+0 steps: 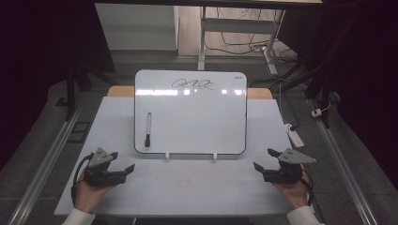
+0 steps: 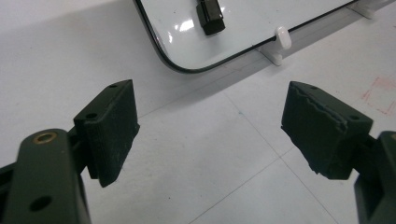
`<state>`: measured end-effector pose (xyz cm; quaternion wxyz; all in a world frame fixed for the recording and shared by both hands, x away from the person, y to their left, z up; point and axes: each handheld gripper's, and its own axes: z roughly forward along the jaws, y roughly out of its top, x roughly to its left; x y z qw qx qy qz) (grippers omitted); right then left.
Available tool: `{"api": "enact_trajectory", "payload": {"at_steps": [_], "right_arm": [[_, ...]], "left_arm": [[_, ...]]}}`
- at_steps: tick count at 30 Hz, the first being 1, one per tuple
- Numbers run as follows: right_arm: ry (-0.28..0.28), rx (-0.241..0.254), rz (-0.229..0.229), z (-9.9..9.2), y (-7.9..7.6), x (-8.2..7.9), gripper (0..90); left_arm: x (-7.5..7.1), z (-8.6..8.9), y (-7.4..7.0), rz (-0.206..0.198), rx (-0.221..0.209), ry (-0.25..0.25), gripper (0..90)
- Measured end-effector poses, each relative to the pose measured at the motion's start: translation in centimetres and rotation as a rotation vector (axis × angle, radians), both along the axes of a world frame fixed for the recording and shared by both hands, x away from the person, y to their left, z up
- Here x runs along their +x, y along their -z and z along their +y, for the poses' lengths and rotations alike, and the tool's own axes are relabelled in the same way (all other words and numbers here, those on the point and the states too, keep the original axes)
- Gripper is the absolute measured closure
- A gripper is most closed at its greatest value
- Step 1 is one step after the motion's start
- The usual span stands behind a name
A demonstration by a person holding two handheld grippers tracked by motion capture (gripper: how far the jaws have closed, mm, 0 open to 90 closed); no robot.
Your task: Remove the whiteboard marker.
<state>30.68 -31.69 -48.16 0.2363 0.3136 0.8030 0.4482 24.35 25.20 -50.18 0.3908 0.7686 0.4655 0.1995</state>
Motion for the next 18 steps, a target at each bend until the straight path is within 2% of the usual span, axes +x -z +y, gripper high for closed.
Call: {"api": "enact_trajectory", "payload": {"at_steps": [9, 18], "right_arm": [[-0.004, -0.015, -0.004, 0.2, 0.1, -0.1, 21.8], [-0.012, -0.020, -0.002, 0.5, 0.2, -0.1, 22.6]], "left_arm": [[0.1, 0.0, 0.1, 0.011, 0.007, -0.018, 19.4], [0.4, -0.2, -0.9, -0.001, 0.009, -0.030, 19.7]]}}
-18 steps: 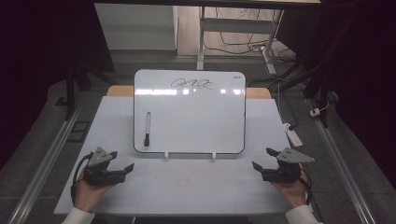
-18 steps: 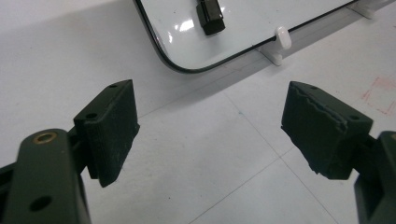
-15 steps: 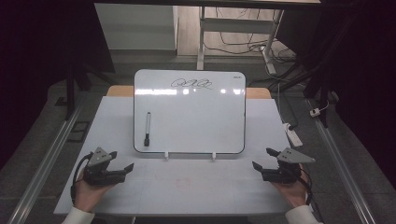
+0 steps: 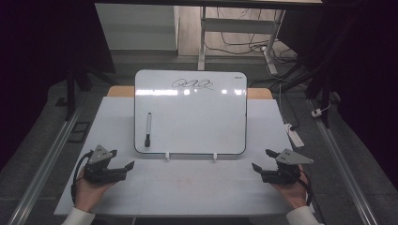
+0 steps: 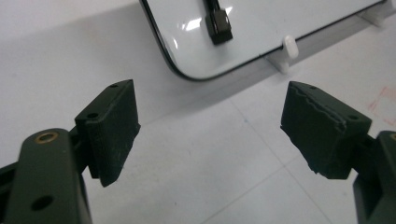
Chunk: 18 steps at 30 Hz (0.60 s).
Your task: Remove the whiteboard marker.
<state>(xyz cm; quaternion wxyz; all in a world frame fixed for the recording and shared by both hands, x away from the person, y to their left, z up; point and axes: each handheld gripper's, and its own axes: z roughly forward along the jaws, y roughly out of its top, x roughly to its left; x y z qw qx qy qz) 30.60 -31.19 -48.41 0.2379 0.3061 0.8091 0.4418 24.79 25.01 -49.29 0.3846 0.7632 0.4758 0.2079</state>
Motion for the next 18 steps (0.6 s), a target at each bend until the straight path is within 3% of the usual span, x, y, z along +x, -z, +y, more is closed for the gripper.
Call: {"api": "enact_trajectory", "payload": {"at_steps": [8, 18], "right_arm": [[-0.005, -0.012, 0.005, 0.3, 0.2, 0.0, 22.9], [0.002, -0.023, -0.002, 0.5, 0.2, -0.1, 23.2]], "left_arm": [[2.2, -1.2, -2.4, -0.028, 0.004, -0.012, 21.1], [6.6, -3.4, -4.3, -0.048, 0.033, -0.023, 22.9]]}}
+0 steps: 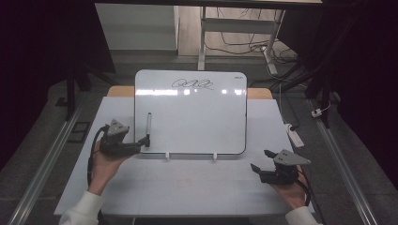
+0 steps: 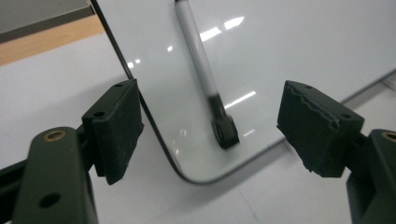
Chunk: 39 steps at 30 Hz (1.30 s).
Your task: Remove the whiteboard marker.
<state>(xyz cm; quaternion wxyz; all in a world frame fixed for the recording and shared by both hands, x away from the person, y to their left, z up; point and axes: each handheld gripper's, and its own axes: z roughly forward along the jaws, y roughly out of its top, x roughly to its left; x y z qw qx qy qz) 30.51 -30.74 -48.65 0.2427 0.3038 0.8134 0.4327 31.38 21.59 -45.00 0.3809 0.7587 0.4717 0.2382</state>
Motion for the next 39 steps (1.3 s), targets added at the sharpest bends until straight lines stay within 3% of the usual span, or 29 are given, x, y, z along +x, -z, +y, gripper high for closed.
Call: {"api": "enact_trajectory", "payload": {"at_steps": [7, 13, 22, 29, 32, 39], "right_arm": [[-0.003, -0.007, 0.007, 0.1, 0.2, 0.1, 23.3], [-0.003, -0.018, 0.011, 0.2, 0.3, 0.1, 23.3], [0.000, -0.019, 0.011, 0.3, 0.4, 0.0, 23.5], [0.004, -0.027, 0.012, 0.5, 0.4, -0.1, 23.5], [0.009, -0.045, 0.008, 0.7, 0.5, -0.1, 23.5], [0.014, -0.060, 0.003, 0.7, 0.6, -0.1, 23.5]], "left_arm": [[1.9, -1.2, -0.4, -0.018, 0.017, 0.000, 28.4], [3.6, -2.1, -0.1, -0.028, 0.041, -0.036, 34.4], [5.3, -2.8, 0.6, -0.046, 0.074, -0.076, 52.5], [5.7, -3.3, 0.9, -0.063, 0.093, -0.095, 67.0], [5.8, -3.8, 0.9, -0.065, 0.094, -0.080, 74.5], [5.8, -4.5, 0.9, -0.057, 0.082, -0.044, 81.1]]}}
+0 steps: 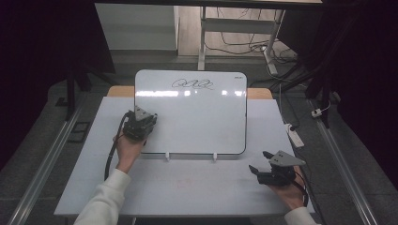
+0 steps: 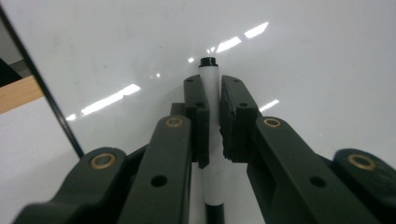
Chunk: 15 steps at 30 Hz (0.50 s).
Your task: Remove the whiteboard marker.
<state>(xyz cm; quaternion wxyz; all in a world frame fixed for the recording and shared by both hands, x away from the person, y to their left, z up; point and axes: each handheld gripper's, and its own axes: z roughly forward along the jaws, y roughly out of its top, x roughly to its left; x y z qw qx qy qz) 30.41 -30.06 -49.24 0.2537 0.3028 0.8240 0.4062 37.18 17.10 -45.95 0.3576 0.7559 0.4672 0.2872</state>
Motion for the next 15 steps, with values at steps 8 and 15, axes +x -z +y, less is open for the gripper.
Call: {"api": "enact_trajectory", "payload": {"at_steps": [8, 15], "right_arm": [[0.005, 0.003, -0.006, -0.2, 0.1, 0.0, 23.6], [0.000, 0.085, -0.022, -0.8, 0.4, 0.0, 24.2]], "left_arm": [[-0.2, 0.3, -0.3, 0.009, -0.015, 0.022, 81.3], [-1.3, 0.9, -1.6, -0.011, -0.050, 0.058, 81.4]]}}
